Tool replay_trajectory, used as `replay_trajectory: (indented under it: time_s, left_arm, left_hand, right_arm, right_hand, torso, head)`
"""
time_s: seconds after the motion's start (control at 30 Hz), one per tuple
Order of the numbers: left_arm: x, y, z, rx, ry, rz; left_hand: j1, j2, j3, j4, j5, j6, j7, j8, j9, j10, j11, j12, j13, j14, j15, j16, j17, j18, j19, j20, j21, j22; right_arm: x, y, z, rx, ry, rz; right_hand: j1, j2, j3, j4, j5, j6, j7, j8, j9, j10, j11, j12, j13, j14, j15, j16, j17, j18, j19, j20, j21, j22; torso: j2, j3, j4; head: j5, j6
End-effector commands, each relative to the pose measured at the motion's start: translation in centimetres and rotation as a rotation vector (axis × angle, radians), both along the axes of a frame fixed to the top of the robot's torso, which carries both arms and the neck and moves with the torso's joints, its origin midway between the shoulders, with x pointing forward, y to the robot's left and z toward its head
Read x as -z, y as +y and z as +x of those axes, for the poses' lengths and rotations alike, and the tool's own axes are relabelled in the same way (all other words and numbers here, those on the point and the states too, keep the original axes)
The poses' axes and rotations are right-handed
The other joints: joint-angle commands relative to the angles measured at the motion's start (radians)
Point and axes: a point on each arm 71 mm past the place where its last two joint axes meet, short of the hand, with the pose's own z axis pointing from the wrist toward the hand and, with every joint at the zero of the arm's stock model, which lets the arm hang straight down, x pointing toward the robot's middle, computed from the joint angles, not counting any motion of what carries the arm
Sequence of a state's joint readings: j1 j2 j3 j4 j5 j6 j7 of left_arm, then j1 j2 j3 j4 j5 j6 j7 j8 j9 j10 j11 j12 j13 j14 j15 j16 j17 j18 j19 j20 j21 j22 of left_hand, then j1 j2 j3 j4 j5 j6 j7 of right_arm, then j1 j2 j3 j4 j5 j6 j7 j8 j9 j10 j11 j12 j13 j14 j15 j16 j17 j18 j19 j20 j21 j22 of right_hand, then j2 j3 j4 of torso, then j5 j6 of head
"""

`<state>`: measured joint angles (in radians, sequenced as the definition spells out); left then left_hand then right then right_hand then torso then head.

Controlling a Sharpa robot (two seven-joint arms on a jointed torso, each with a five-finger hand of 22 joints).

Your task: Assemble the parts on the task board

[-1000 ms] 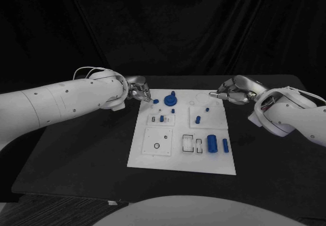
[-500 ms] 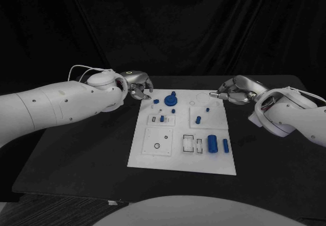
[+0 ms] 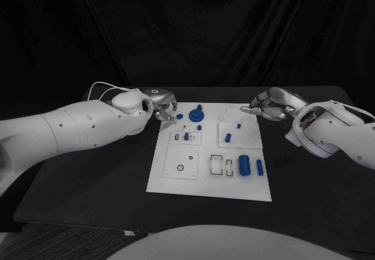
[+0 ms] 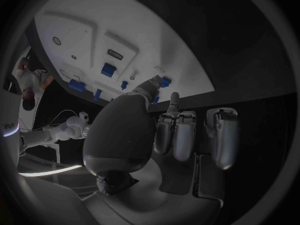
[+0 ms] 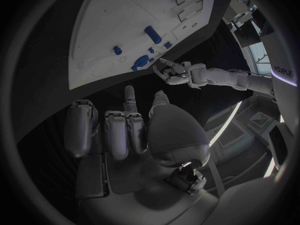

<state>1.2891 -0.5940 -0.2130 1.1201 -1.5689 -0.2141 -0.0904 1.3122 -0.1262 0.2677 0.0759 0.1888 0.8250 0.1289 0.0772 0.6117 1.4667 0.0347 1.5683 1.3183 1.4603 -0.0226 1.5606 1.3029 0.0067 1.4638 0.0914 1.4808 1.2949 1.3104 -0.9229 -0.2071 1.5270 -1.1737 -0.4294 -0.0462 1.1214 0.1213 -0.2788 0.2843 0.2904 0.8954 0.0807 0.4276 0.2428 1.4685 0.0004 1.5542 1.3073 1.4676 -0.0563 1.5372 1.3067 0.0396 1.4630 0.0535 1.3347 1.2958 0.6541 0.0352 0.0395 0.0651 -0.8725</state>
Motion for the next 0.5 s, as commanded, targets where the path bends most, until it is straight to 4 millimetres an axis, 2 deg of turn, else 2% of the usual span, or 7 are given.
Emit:
replay_trajectory:
  time_s: [0.03,0.2,0.5]
  left_arm:
    - [0.2,-0.4,0.2,-0.001,-0.036,0.011]
    - [0.4,-0.9,0.3,-0.003,-0.056,-0.001]
    - [0.8,-1.4,0.5,-0.004,-0.044,0.009]
  left_hand:
    - [-0.025,-0.005,-0.018,0.004,-0.014,-0.005,0.006,-0.01,-0.01,0.104,0.014,0.003,0.253,0.111,0.013,0.01,0.268,0.018,0.047,0.007,-0.01,0.243]
    - [-0.02,-0.001,-0.022,0.008,-0.002,0.001,0.005,-0.009,-0.023,0.104,0.014,0.003,0.253,0.111,0.013,0.01,0.268,0.017,0.05,0.008,-0.005,0.244]
    - [-0.024,0.005,-0.029,0.02,0.002,0.02,0.003,-0.006,-0.042,0.104,0.013,0.003,0.253,0.111,0.012,0.01,0.268,0.017,0.051,0.008,-0.005,0.244]
  right_arm:
    - [0.1,0.0,-0.1,0.007,0.002,0.0]
    - [0.1,0.0,-0.1,0.007,0.003,0.0]
    - [0.1,0.0,-0.1,0.007,0.004,-0.001]
  right_hand:
    - [0.026,0.009,-0.022,0.002,0.019,0.008,0.002,-0.01,0.011,0.102,0.006,0.017,0.264,0.08,-0.002,-0.015,0.146,0.019,-0.004,-0.001,-0.01,0.198]
    - [0.026,0.009,-0.022,0.002,0.019,0.008,0.002,-0.01,0.011,0.102,0.006,0.017,0.264,0.08,-0.002,-0.015,0.146,0.019,-0.004,-0.001,-0.01,0.198]
    - [0.026,0.009,-0.022,0.002,0.019,0.008,0.002,-0.01,0.011,0.102,0.006,0.017,0.264,0.08,-0.002,-0.015,0.146,0.019,-0.004,-0.001,-0.01,0.198]
  torso:
    - [0.0,-0.0006,0.0007]
    - [-0.001,0.0007,-0.0004]
    - [0.0,0.0007,-0.0008]
  head:
    - [-0.002,0.0]
    - [-0.002,0.0]
    - [0.0,0.0]
